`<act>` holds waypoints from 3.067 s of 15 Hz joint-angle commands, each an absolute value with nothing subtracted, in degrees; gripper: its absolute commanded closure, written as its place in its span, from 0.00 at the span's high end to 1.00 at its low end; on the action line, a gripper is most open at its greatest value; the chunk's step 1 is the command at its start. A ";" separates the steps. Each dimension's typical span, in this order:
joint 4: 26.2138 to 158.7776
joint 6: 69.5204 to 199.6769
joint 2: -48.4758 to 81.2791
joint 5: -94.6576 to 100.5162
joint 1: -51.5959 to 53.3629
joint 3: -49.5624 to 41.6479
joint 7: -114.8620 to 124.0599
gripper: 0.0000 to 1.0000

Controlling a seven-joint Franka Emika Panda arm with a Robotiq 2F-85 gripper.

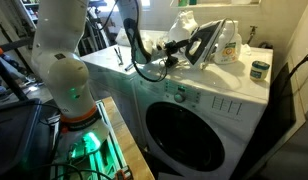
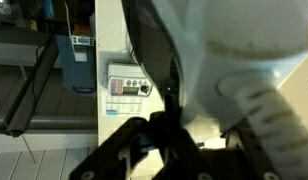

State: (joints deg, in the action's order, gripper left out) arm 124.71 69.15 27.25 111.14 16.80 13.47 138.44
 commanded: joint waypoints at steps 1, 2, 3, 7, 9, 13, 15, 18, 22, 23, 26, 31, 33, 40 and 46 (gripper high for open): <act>123.14 65.32 31.71 105.49 16.40 14.31 138.60 0.15; 123.86 67.90 27.86 108.23 16.27 14.35 138.33 0.40; 123.40 67.21 28.13 107.08 16.32 14.42 138.34 0.40; 122.93 66.74 28.41 106.33 16.37 14.47 138.27 0.40; 121.96 67.03 29.37 105.39 16.36 14.86 138.92 0.15; 120.87 67.33 30.60 105.00 16.57 15.22 139.06 0.15; 121.19 65.97 31.09 106.88 17.13 14.49 138.56 0.15; 123.02 63.52 31.31 110.71 17.81 13.05 136.33 0.15; 121.93 67.39 30.40 109.93 16.91 14.64 137.73 0.15; 121.33 66.97 29.36 108.09 16.68 14.92 136.65 0.40; 121.32 67.29 29.37 108.37 16.70 15.00 136.92 0.15; 119.56 69.79 29.99 109.96 17.12 15.66 138.44 0.15; 119.59 70.42 29.87 111.96 17.32 15.61 140.13 0.15; 119.15 70.97 30.55 113.53 17.20 15.68 145.64 0.15; 116.40 72.14 31.94 104.56 16.92 17.50 144.78 0.15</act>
State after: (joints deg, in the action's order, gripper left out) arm 117.90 71.52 29.79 109.42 17.29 16.22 144.29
